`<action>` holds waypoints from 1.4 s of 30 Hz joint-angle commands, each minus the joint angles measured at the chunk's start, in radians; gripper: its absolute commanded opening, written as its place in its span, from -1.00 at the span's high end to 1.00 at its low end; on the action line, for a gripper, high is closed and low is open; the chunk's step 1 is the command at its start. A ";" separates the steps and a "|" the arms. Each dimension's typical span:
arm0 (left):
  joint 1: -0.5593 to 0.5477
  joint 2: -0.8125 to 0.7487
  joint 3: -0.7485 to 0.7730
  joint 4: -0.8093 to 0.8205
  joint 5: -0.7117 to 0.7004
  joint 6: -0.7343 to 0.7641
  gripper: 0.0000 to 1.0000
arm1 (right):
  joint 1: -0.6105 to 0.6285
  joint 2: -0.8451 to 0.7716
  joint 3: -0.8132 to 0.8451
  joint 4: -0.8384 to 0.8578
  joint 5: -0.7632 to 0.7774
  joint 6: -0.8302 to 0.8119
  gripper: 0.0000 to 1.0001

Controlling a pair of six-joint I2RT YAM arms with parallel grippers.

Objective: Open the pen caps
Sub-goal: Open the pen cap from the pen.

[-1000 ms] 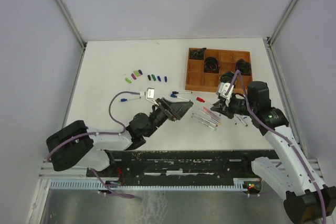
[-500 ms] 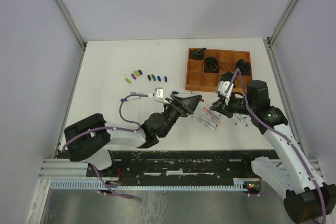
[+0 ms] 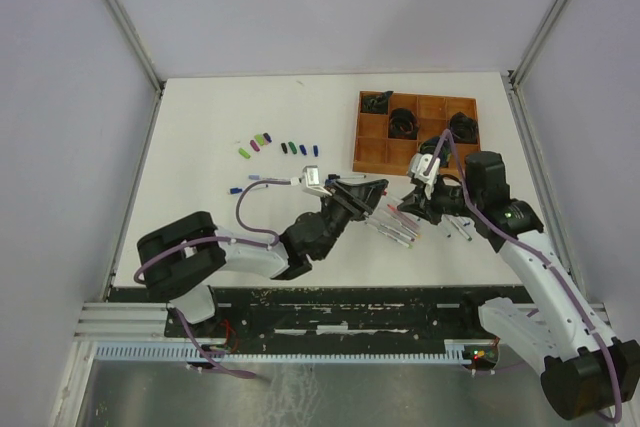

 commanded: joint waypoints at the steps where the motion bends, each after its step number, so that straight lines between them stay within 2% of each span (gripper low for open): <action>1: -0.010 0.017 0.042 0.030 -0.010 -0.043 0.01 | 0.008 0.004 0.027 0.018 0.005 0.003 0.97; 13: -0.009 0.027 0.063 -0.012 -0.009 -0.086 0.30 | 0.021 0.027 0.030 0.017 0.023 0.003 0.97; 14: -0.009 0.029 0.064 -0.010 -0.009 -0.090 0.37 | 0.023 0.028 0.030 0.016 0.024 0.003 0.97; 16: -0.009 0.027 0.068 -0.017 -0.015 -0.096 0.78 | 0.025 0.031 0.031 0.011 0.027 0.000 0.97; 17: -0.009 0.024 0.068 -0.024 -0.021 -0.096 0.92 | 0.025 0.034 0.033 0.005 0.027 -0.004 0.97; 20: 0.002 -0.003 0.058 -0.039 -0.059 -0.084 0.94 | 0.026 0.042 0.045 -0.020 0.026 -0.022 0.97; 23: 0.102 -0.097 0.028 -0.093 -0.044 -0.122 0.94 | 0.028 0.054 0.071 -0.079 0.011 -0.073 0.97; 29: 0.393 -0.359 0.024 -0.381 -0.033 -0.193 0.94 | 0.031 0.062 0.090 -0.117 0.002 -0.097 0.97; 33: 0.472 -0.457 0.065 -0.506 -0.043 -0.181 0.94 | 0.040 0.076 0.097 -0.129 0.000 -0.102 0.97; 35: 0.490 -0.473 0.097 -0.587 -0.020 -0.126 0.94 | 0.036 0.065 0.096 -0.099 0.030 -0.062 0.97; 37: 0.507 -0.461 0.169 -0.747 0.047 -0.035 0.95 | 0.013 0.049 0.094 -0.073 0.055 -0.014 0.97; 40: 0.538 -0.398 0.272 -0.973 0.132 0.113 0.95 | -0.038 0.034 0.135 -0.088 0.062 0.042 0.97; 42: 0.568 -0.317 0.350 -1.107 0.188 0.160 0.95 | -0.055 0.032 0.156 -0.102 0.069 0.067 0.97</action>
